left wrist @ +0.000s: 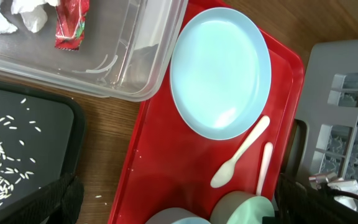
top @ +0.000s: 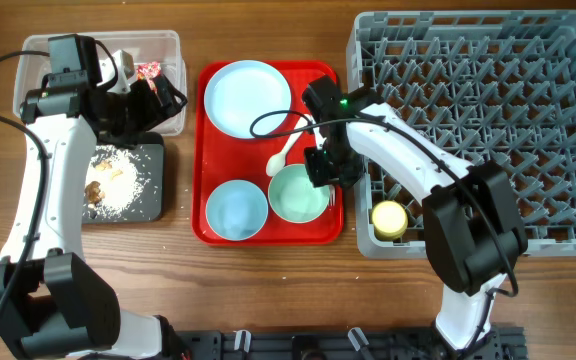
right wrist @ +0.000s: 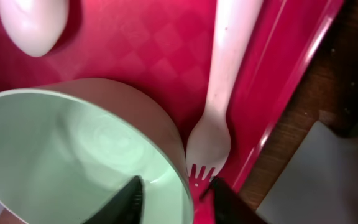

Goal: Sort waste into correct bins and load items into the dishwasher rack
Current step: 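Grasp the mint bowl rim with the right gripper and lift it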

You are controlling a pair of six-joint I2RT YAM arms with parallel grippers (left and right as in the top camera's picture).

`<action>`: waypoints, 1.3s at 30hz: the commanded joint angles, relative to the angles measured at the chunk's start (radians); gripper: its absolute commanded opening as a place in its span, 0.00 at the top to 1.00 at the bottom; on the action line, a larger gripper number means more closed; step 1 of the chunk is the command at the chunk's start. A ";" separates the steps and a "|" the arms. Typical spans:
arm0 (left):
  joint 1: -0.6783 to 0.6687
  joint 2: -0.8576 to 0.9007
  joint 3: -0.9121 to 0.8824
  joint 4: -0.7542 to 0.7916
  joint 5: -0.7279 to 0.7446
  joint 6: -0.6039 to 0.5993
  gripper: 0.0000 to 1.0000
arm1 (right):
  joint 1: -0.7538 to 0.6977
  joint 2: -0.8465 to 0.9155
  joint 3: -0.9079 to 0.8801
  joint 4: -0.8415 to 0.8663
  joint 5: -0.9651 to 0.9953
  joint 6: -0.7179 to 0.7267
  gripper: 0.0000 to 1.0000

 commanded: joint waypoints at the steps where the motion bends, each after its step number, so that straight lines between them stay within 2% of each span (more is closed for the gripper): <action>1: 0.004 -0.011 0.014 0.005 -0.010 0.010 0.00 | 0.000 0.022 0.001 -0.001 0.022 -0.012 0.78; 4: 0.004 -0.011 0.014 0.005 -0.010 0.010 0.00 | 0.000 0.022 0.001 0.010 0.028 -0.013 0.94; 5: 0.004 -0.011 0.014 0.005 -0.010 0.010 0.00 | 0.000 0.022 0.001 0.012 0.029 -0.013 0.96; 13: 0.004 -0.011 0.014 0.005 -0.010 0.010 0.00 | 0.000 -0.010 0.023 0.005 0.028 -0.011 0.96; 26: 0.004 -0.011 0.014 0.005 -0.010 0.010 0.00 | -0.011 -0.309 0.053 0.003 0.200 0.029 0.96; 29: 0.004 -0.011 0.014 0.005 -0.010 0.010 0.00 | -0.014 -0.350 0.053 0.006 0.340 0.086 0.96; 33: 0.004 -0.011 0.014 0.005 -0.010 0.010 0.00 | -0.027 -0.403 0.054 0.012 0.635 0.229 0.96; 39: 0.004 -0.011 0.014 0.005 -0.010 0.010 0.00 | -0.032 -0.410 0.053 0.116 0.957 0.253 0.96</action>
